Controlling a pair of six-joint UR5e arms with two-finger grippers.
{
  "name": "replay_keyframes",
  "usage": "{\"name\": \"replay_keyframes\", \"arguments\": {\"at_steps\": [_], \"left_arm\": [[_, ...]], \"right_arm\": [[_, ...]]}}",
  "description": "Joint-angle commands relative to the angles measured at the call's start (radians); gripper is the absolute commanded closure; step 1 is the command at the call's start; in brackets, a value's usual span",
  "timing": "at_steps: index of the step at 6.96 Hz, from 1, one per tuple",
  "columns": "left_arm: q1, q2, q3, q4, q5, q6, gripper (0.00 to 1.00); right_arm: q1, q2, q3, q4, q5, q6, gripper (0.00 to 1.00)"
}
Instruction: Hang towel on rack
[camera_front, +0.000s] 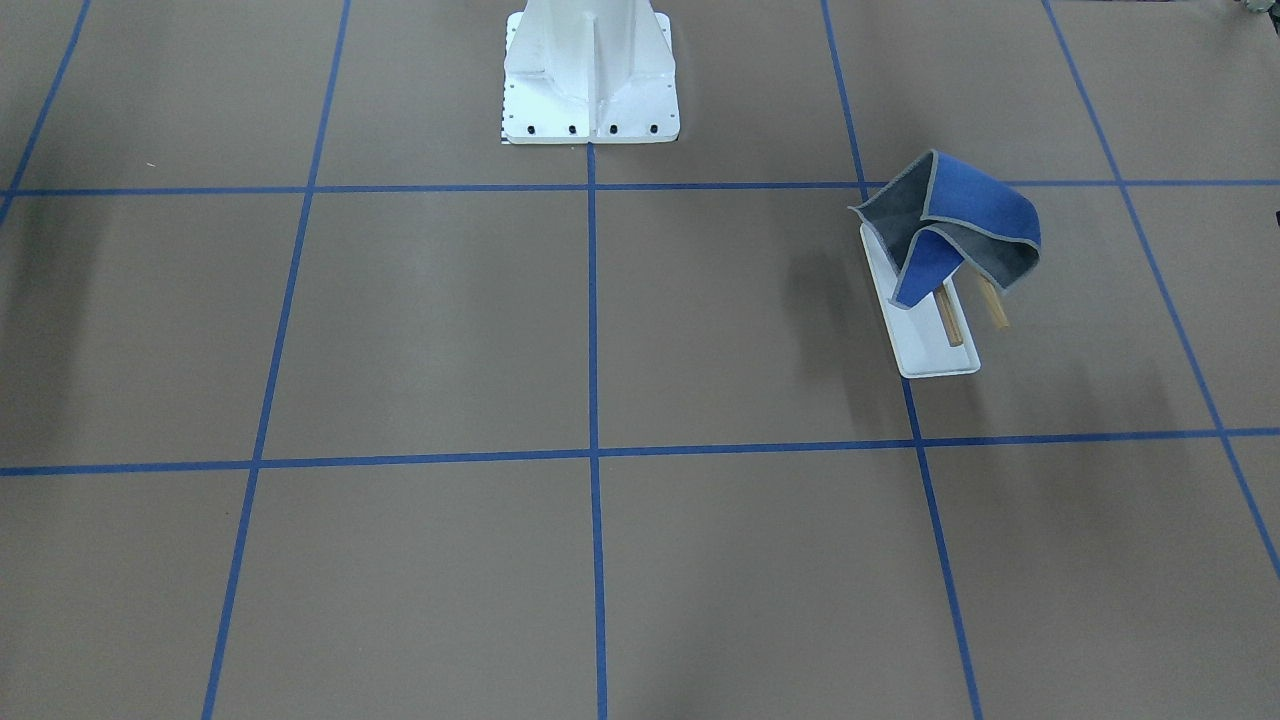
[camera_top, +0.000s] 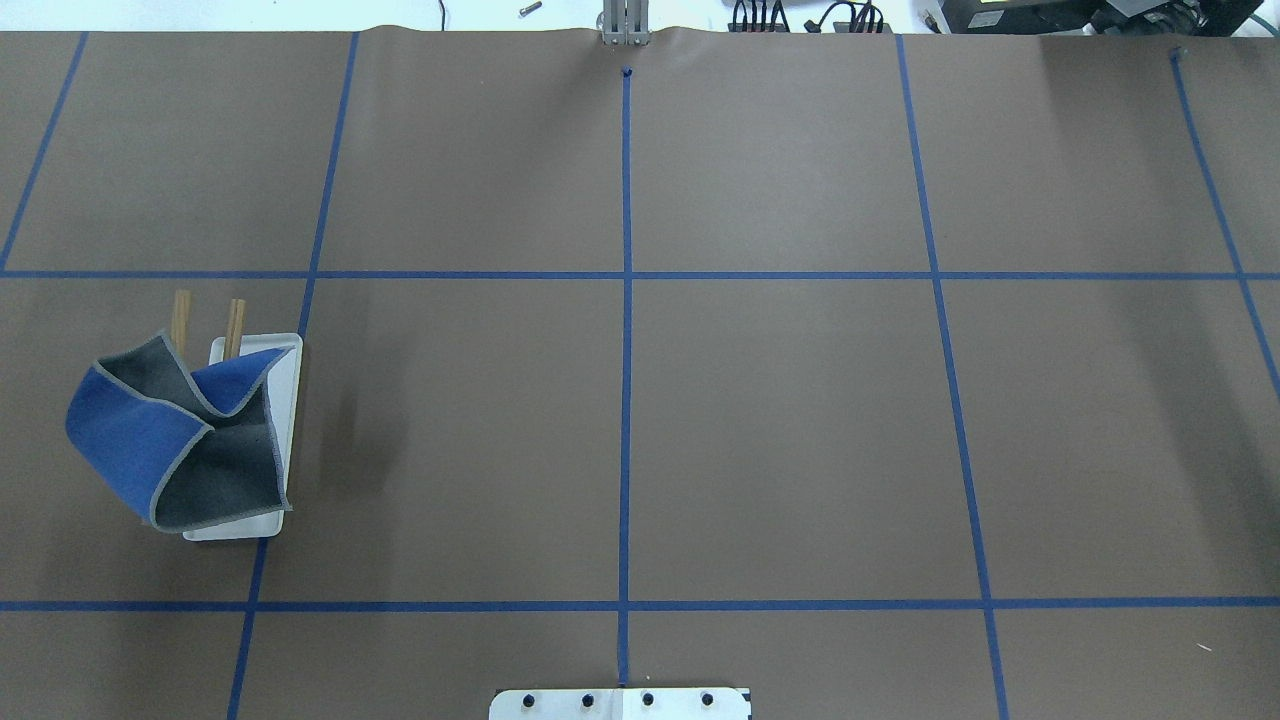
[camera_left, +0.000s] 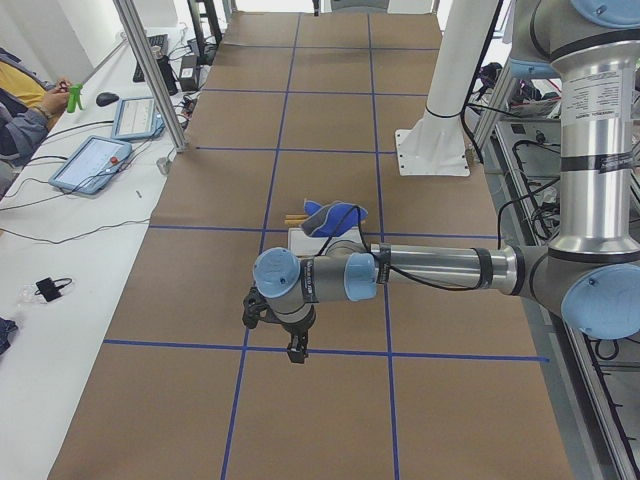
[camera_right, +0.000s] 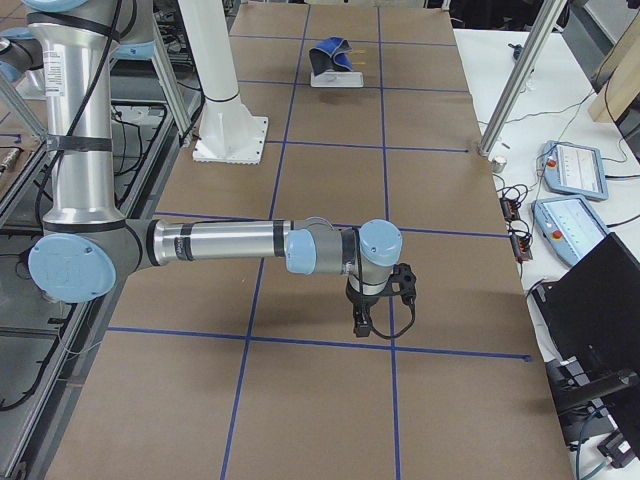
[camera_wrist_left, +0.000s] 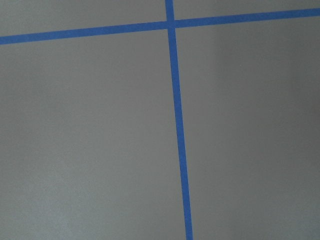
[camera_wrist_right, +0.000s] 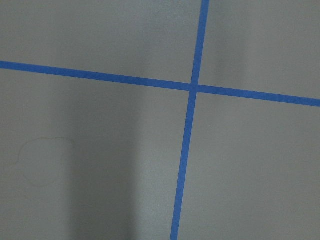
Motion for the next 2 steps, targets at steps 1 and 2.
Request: {"name": "replay_keyframes", "arguments": {"at_steps": [1, 2], "left_arm": [[0.002, 0.004, 0.001, -0.017, 0.000, -0.023, 0.02], [0.002, 0.003, 0.001, -0.017, 0.000, -0.023, 0.02]], "right_arm": [[0.000, 0.000, 0.000, 0.000, 0.000, 0.000, 0.00], [0.000, 0.000, -0.002, 0.000, 0.000, 0.000, 0.00]]}}
